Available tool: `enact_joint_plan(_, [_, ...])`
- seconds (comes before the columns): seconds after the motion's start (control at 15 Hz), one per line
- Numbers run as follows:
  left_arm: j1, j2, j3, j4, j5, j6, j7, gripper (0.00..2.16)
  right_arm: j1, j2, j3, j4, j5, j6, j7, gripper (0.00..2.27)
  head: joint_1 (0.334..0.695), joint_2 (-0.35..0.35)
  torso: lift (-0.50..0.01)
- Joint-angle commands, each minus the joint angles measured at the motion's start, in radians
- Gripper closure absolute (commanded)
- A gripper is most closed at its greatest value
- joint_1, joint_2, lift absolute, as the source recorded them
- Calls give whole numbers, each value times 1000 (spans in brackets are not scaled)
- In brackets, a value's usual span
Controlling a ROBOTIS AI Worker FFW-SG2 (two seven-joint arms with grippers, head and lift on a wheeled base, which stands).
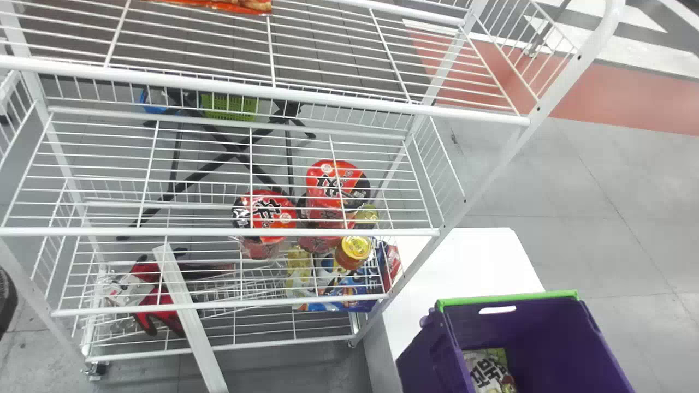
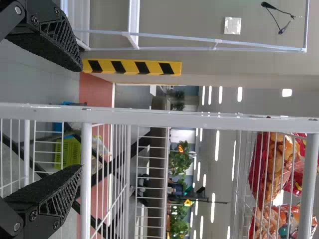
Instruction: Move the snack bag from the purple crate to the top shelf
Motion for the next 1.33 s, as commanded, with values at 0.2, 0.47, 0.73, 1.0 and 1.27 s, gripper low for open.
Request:
enact_joint_plan(0.2, [-8, 5, -7, 7, 8, 0, 0, 134, -1, 9, 4, 1, 3, 2, 8, 2253, 695, -350, -267])
enact_joint_plan(0.47, [-8, 6, -8, 7, 8, 0, 0, 134, -1, 9, 6, 10, 9, 2, 15, 2253, 695, -350, -251])
enact_joint_plan(0.73, [-8, 5, -10, 4, 8, 0, 0, 134, -1, 9, 6, 19, 12, 2, 15, 2253, 695, -350, -236])
enact_joint_plan(1.0, [-2, 5, -10, -2, 8, -3, 0, 134, -1, 9, 6, 21, 14, 2, 15, 2253, 695, -350, -220])
enact_joint_plan(1.27, [3, 5, -10, -8, 8, -3, 0, 134, -1, 9, 6, 21, 14, 2, 15, 2253, 695, -350, -204])
